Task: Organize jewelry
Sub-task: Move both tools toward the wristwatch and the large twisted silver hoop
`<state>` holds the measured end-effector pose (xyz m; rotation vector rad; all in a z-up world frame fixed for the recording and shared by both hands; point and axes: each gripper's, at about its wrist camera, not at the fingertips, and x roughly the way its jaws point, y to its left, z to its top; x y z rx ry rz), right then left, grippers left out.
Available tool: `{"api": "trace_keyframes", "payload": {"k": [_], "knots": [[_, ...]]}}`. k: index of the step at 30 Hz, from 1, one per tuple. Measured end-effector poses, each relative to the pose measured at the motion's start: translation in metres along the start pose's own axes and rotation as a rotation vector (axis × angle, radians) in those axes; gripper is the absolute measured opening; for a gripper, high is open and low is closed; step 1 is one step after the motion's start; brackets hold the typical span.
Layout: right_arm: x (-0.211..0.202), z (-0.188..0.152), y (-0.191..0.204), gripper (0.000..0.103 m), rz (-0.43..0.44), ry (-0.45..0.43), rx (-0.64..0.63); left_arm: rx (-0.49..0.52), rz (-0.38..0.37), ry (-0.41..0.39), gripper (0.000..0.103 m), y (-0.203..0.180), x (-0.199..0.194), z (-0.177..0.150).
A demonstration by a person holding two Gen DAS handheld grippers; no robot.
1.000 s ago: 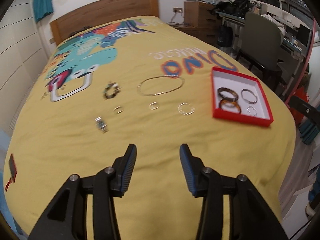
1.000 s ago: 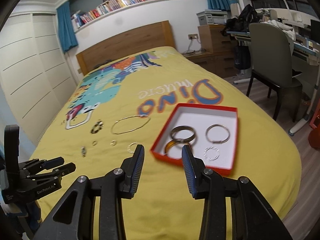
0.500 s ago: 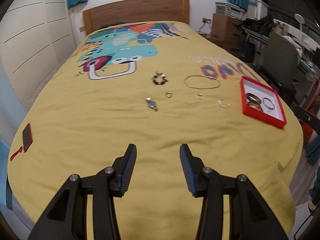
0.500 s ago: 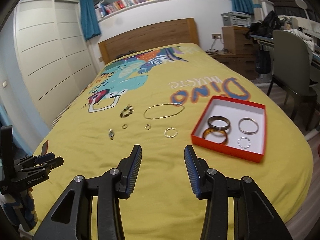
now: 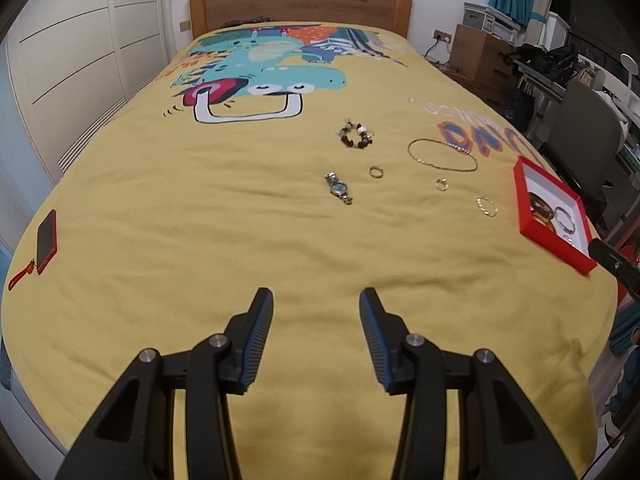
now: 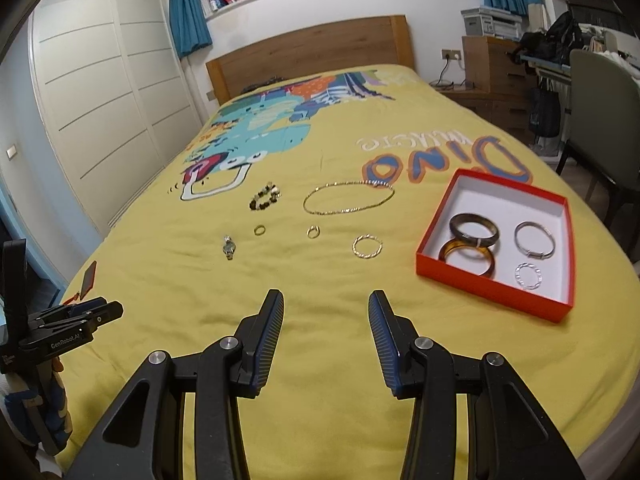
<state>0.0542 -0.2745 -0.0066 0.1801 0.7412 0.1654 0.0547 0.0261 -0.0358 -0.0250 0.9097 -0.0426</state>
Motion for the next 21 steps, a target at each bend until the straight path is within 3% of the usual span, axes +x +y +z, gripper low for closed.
{"api": "trace_keyframes", "payload": {"k": [10,21], "knots": [[0.066,0.003,-0.003,0.044,0.007,0.095,0.018,-0.011,0.023,0.083,0.047,0.003,0.067,0.021],[0.148,0.019,-0.022,0.052,-0.08,0.165,0.053,-0.055,-0.004,0.147,0.048,0.004,0.143,0.062]]}}
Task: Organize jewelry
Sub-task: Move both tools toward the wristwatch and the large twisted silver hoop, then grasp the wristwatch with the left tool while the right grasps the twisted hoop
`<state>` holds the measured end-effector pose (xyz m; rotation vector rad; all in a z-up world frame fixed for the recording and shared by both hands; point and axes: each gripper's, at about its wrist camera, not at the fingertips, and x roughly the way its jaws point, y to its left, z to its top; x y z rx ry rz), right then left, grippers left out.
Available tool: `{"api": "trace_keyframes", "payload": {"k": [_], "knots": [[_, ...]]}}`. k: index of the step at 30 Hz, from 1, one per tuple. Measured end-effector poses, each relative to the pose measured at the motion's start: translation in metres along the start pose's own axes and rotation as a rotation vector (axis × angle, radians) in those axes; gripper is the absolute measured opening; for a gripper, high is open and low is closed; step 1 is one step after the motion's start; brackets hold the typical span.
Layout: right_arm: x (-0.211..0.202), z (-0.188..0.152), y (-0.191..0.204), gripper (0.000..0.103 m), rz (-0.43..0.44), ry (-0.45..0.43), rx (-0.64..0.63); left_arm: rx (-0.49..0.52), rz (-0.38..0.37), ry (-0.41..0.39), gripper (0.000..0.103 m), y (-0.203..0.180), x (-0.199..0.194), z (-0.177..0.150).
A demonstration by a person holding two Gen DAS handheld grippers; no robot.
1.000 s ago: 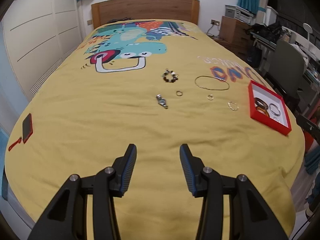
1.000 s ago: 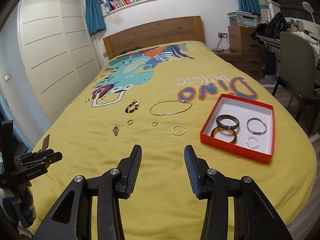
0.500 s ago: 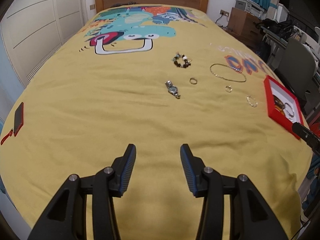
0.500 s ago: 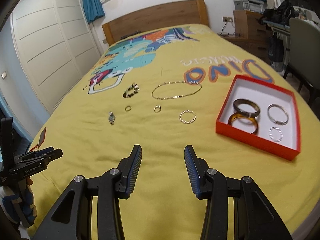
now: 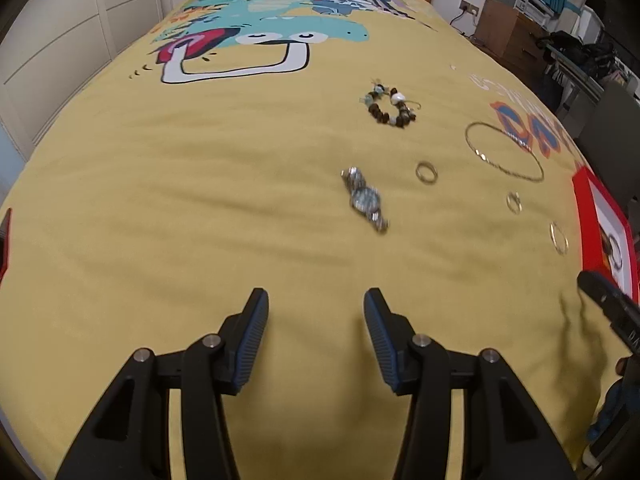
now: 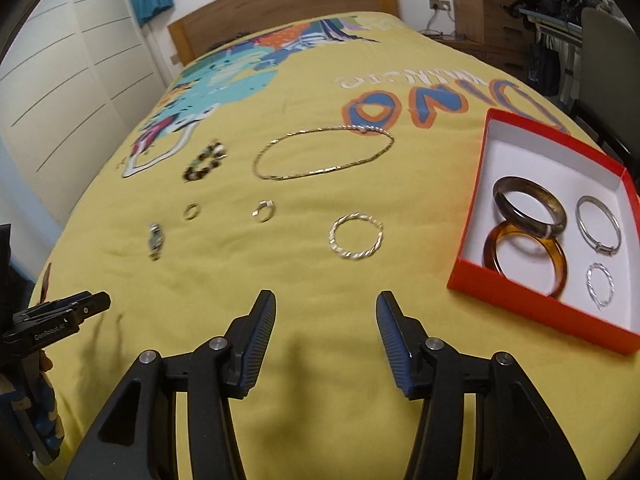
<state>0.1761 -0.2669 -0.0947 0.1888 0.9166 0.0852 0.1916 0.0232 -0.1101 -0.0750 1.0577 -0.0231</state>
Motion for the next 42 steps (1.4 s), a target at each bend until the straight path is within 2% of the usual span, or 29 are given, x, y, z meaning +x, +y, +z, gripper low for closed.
{"api": "trace_keyframes", "payload": {"k": [7,13,20,22,23,25,28,36,42], "knots": [[0.029,0.02,-0.005,0.052,-0.023,0.01,-0.022,-0.02,-0.025,-0.004,0.048,-0.005,0.029,0.033],[0.046,0.026,-0.005,0.052,-0.048,0.026,-0.041,-0.032,-0.062,0.003,0.048,-0.012,0.047,0.048],[0.059,0.028,-0.004,0.052,-0.056,0.036,-0.051,-0.012,-0.032,0.011,0.048,-0.021,0.065,0.055],[0.06,0.029,-0.004,0.048,-0.053,0.032,-0.053,0.002,-0.019,0.01,0.047,-0.025,0.066,0.056],[0.061,0.029,-0.003,0.043,-0.048,0.033,-0.055,0.007,-0.014,0.008,0.047,-0.025,0.066,0.056],[0.064,0.03,-0.003,0.039,-0.045,0.039,-0.057,0.023,-0.001,0.002,0.043,-0.027,0.066,0.054],[0.063,0.029,-0.001,0.039,-0.038,0.035,-0.065,0.044,0.009,-0.005,0.024,-0.029,0.063,0.052],[0.043,0.027,0.01,0.039,0.006,0.004,-0.084,0.069,0.027,-0.028,0.023,-0.032,0.043,0.042],[0.018,0.021,0.015,0.039,0.031,-0.021,-0.081,0.117,0.044,-0.08,0.023,-0.044,0.007,0.031]]}}
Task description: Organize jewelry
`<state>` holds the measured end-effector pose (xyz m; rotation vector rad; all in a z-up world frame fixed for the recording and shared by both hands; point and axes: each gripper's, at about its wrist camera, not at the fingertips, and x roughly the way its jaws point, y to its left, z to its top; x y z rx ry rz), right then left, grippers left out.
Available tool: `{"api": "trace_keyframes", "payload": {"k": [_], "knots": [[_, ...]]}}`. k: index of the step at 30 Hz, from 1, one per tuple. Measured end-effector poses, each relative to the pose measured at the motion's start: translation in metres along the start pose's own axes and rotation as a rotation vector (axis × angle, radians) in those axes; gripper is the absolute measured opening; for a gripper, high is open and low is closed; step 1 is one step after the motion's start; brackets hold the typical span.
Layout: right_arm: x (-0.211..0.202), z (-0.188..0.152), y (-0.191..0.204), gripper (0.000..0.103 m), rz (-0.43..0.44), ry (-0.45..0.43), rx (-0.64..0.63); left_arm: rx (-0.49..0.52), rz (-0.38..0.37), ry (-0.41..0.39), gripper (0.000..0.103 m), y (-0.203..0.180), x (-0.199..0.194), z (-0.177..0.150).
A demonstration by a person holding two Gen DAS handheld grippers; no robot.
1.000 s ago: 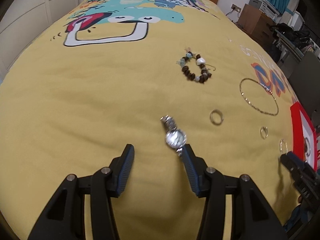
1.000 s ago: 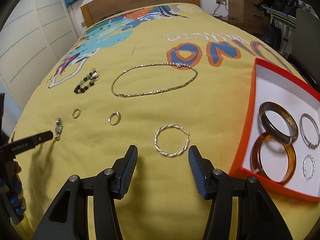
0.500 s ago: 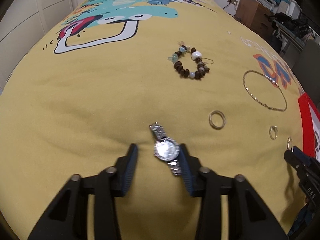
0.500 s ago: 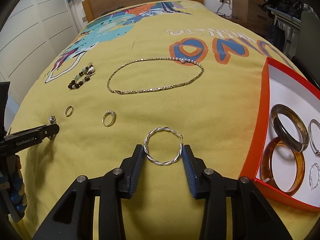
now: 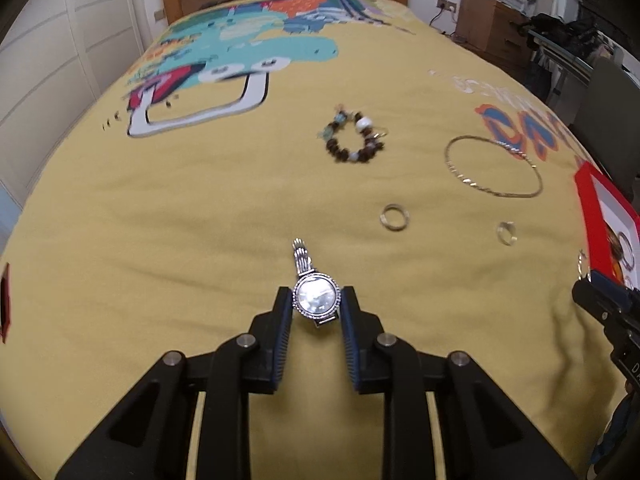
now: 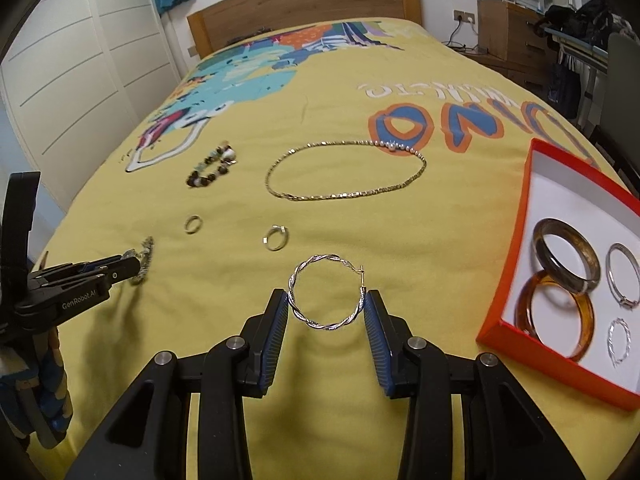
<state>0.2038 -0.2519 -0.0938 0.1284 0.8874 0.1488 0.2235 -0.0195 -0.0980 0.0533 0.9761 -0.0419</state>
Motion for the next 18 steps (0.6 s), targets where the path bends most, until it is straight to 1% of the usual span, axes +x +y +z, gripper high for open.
{"api": "trace_keyframes", "payload": {"k": [9,18], "knots": [[-0.044,-0.008,0.001,0.039,-0.001,-0.041,0.003,0.079,0.011,-0.094,0.023,-0.025,-0.054,-0.005],[-0.08,-0.016,-0.012,0.039,-0.034,-0.08,0.017,0.133,-0.021,-0.156,0.023,-0.056,-0.092,-0.008]]}}
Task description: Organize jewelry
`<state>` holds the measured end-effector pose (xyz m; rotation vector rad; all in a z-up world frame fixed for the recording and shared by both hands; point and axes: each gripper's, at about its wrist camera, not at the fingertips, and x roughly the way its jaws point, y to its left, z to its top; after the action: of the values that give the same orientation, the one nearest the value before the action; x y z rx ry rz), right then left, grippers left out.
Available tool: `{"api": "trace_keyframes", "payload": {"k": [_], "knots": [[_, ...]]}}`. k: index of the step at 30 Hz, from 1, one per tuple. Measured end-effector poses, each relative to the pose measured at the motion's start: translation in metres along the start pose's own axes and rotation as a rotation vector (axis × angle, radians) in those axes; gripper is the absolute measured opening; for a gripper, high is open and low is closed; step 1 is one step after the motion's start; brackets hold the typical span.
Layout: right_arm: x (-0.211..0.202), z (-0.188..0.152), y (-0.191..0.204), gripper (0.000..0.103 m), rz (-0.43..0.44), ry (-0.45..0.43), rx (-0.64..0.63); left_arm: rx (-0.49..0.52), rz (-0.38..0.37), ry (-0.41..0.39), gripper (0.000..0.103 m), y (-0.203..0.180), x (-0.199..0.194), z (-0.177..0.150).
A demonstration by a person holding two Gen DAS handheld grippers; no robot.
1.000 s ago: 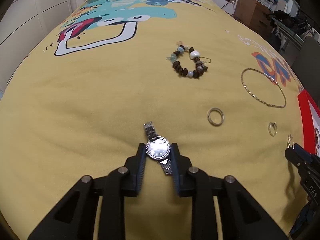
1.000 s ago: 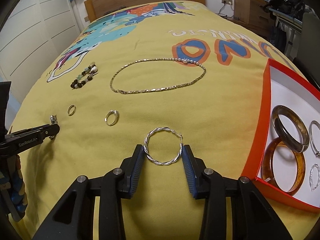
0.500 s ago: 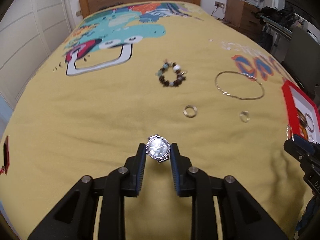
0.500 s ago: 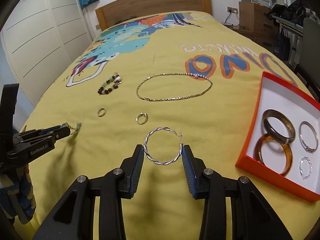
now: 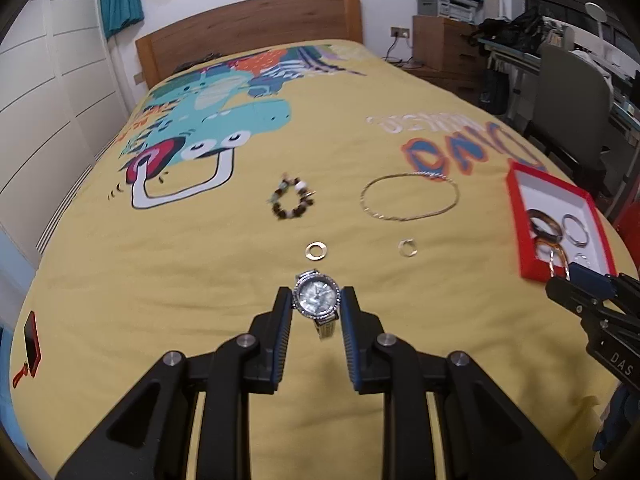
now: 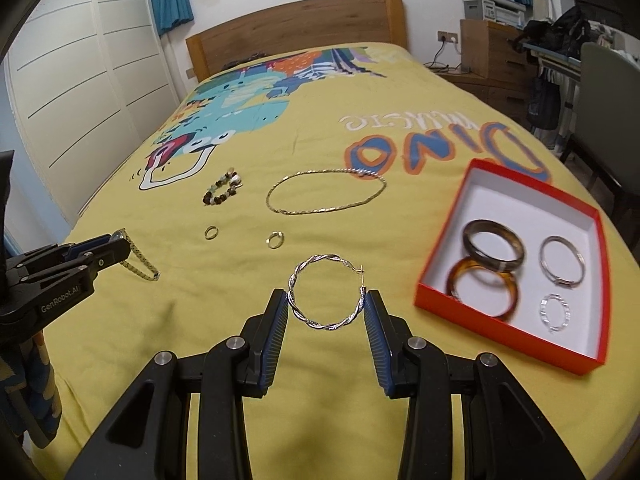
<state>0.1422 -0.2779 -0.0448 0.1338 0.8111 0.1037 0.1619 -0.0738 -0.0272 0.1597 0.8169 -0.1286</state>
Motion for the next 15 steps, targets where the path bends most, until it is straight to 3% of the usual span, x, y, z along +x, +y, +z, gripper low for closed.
{"api": "trace_keyframes", "payload": {"k": [15], "knots": [[-0.041,-0.007,-0.061,0.039,-0.059,-0.045,0.053,0.095,-0.071,-0.048,0.023,-0.073,-0.023,0.019]]}}
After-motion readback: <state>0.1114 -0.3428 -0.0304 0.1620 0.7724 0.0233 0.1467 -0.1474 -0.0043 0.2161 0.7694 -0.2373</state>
